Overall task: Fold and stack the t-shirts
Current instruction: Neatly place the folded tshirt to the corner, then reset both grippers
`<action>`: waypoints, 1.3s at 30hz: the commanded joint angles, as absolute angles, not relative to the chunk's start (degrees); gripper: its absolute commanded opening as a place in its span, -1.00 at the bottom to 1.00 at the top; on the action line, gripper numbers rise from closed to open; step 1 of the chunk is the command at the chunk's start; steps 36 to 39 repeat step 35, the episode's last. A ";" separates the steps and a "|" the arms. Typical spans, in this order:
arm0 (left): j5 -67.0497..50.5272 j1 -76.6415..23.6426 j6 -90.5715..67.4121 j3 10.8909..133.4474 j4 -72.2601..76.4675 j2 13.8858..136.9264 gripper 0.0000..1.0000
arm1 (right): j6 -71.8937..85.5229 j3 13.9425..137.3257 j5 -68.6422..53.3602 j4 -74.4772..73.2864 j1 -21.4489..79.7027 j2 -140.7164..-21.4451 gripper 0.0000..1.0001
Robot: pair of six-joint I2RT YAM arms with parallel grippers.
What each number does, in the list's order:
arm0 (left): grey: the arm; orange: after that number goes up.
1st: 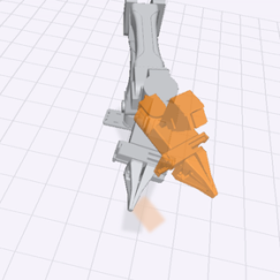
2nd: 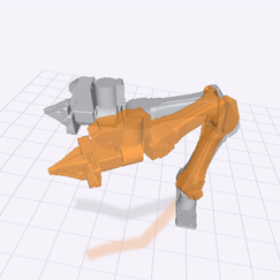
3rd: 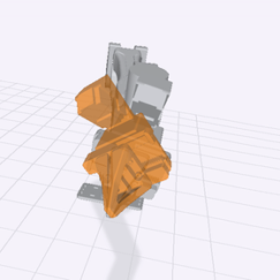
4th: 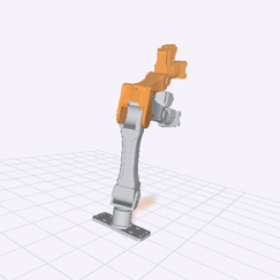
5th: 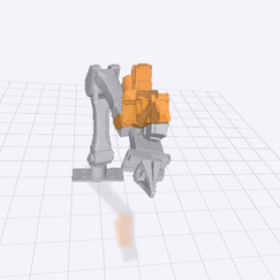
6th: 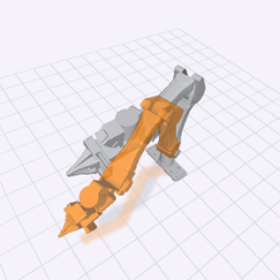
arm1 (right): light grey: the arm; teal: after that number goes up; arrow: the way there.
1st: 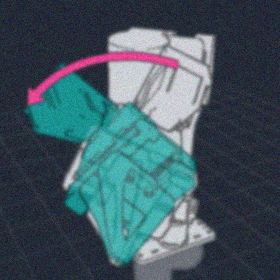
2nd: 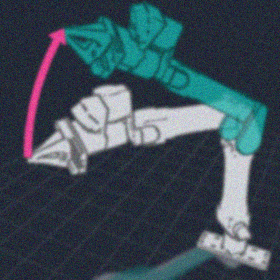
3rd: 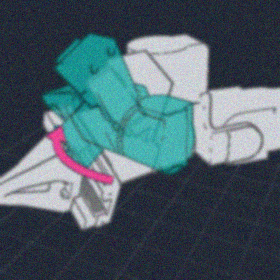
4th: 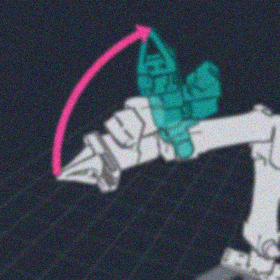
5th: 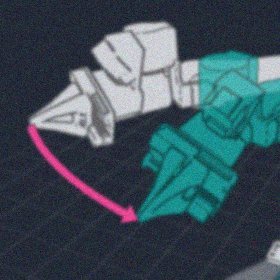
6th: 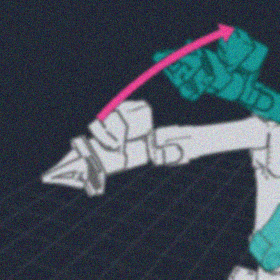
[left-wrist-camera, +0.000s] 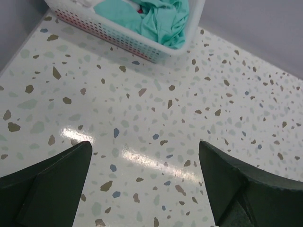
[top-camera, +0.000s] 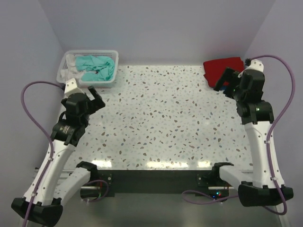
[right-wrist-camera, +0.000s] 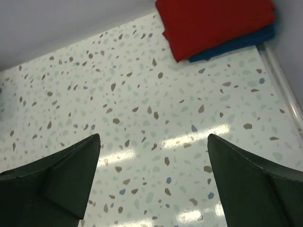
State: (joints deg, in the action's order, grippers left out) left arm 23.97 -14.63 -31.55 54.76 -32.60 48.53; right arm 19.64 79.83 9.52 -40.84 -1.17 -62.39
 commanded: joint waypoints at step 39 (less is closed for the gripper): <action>29.80 -14.24 -44.83 40.78 -32.26 31.29 1.00 | 16.17 59.59 20.04 -41.05 25.49 -42.54 0.97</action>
